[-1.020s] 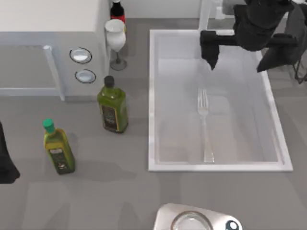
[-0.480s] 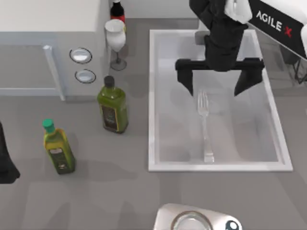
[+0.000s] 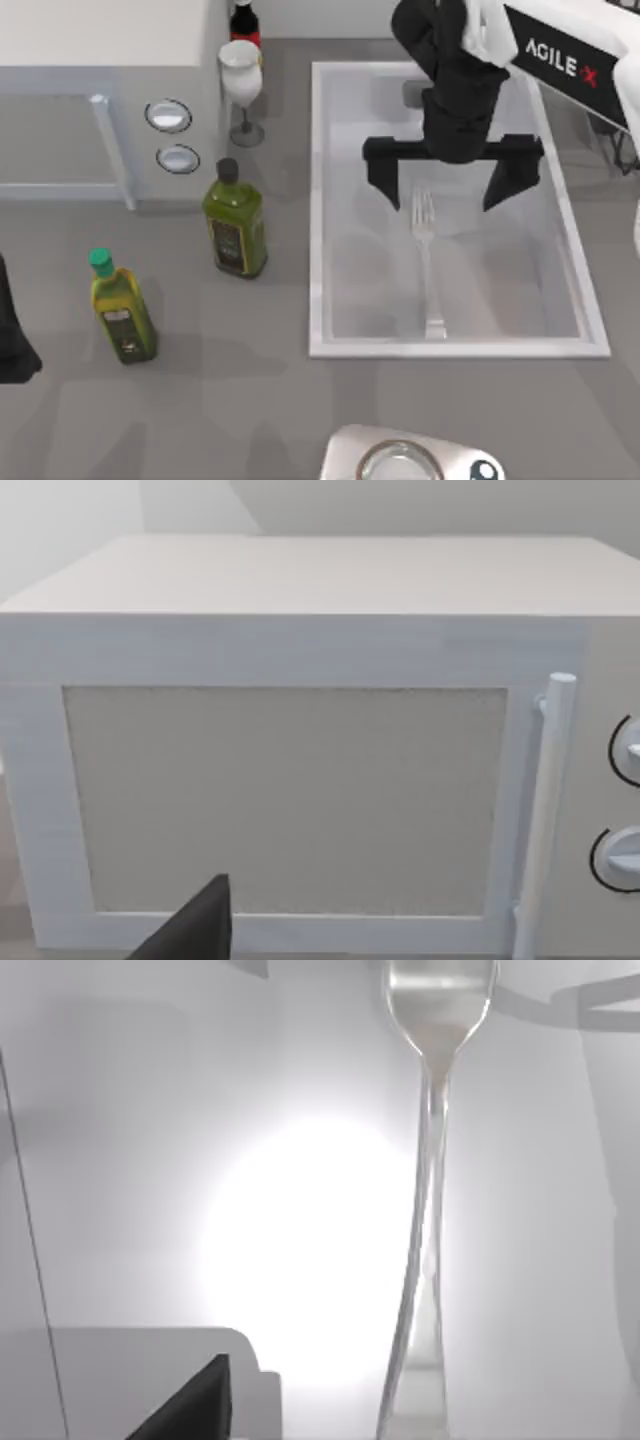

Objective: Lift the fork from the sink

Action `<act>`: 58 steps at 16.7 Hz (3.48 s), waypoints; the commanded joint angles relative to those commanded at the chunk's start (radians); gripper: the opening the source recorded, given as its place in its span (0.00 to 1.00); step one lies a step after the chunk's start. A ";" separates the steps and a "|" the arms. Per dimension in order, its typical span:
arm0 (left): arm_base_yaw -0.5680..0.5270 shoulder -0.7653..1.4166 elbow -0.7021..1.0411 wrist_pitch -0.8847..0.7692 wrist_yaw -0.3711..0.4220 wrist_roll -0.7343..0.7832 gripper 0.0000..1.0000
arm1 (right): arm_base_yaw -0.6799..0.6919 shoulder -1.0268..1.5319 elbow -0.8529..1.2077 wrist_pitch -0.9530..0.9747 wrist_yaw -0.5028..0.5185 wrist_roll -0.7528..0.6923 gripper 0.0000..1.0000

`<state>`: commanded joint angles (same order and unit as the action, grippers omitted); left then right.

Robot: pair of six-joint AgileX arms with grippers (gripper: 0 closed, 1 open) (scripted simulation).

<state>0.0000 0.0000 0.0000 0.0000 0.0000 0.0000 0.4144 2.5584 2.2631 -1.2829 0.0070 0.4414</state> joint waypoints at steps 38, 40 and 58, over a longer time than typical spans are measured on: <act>0.000 0.000 0.000 0.000 0.000 0.000 1.00 | 0.003 0.089 -0.178 0.318 0.019 -0.008 0.00; 0.000 0.000 0.000 0.000 0.000 0.000 1.00 | 0.003 0.076 -0.111 0.239 0.019 -0.008 0.00; 0.000 0.000 0.000 0.000 0.000 0.000 1.00 | -0.066 -0.165 0.024 -0.135 0.014 -0.078 0.00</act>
<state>0.0000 0.0000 0.0000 0.0000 0.0000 0.0000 0.3487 2.3936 2.2874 -1.4179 0.0209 0.3631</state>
